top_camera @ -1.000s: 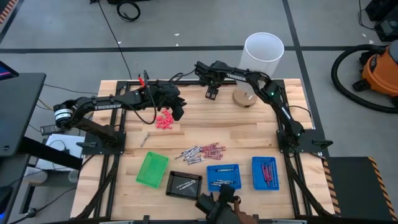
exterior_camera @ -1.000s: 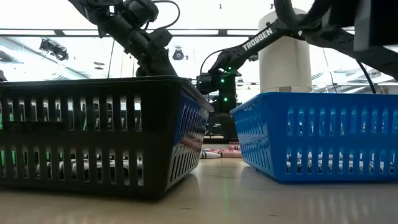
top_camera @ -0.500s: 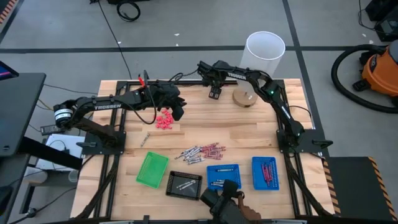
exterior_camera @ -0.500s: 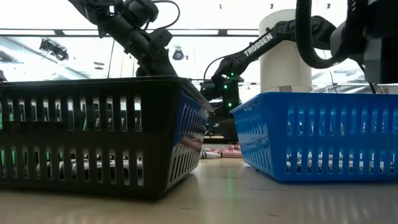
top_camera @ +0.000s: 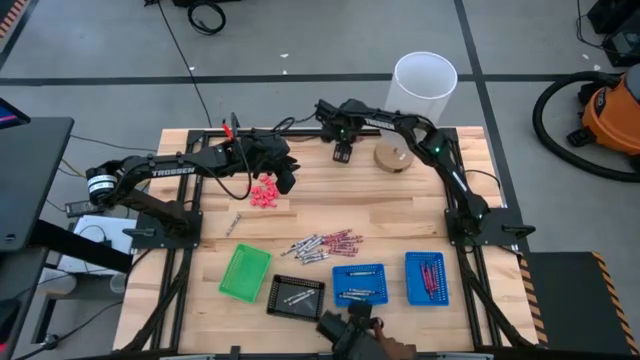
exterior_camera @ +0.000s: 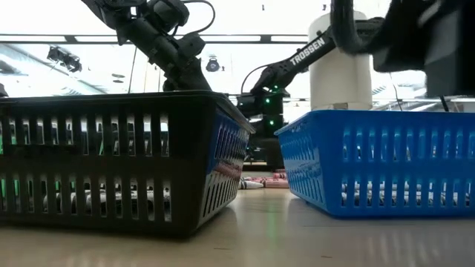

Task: Sort crayons
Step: Put the red crayon into the right blue basket

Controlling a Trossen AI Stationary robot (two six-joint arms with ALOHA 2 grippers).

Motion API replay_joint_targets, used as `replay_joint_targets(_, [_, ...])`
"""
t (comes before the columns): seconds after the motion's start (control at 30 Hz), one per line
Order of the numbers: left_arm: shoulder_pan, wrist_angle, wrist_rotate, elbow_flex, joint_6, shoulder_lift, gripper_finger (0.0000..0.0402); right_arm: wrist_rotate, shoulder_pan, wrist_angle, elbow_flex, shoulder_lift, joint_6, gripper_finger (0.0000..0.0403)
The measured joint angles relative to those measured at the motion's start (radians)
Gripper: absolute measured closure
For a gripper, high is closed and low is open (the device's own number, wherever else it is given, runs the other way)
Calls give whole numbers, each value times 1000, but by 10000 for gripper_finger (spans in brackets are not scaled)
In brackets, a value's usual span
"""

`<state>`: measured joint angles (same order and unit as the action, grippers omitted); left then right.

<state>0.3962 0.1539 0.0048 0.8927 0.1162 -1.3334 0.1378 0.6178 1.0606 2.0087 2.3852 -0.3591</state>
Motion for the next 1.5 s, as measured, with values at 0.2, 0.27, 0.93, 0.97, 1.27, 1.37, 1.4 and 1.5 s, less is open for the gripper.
replay_joint_targets(0.2, [0,0,0,0,17,0,292,69,-96,110,-1,-19,31,227])
replay_joint_targets(0.27, [-1,0,0,0,24,0,292,79,-119,118,0,-35,30,227])
replay_joint_targets(0.93, [-99,83,-103,3,120,16,292,90,-67,-13,-19,-77,491,234])
replay_joint_targets(0.97, [-118,110,-123,3,118,15,292,110,-70,-7,-19,-77,496,234])
replay_joint_targets(1.27, [-234,135,-226,1,88,23,292,169,-76,108,-19,-77,666,234])
replay_joint_targets(1.37, [-268,117,-290,1,35,31,292,181,-84,122,-22,-77,700,234])
replay_joint_targets(1.4, [-274,123,-298,-1,20,36,292,189,-90,122,-25,-77,704,234])
replay_joint_targets(1.5, [-284,2,-299,-57,7,56,292,206,-115,127,-44,-87,705,238])
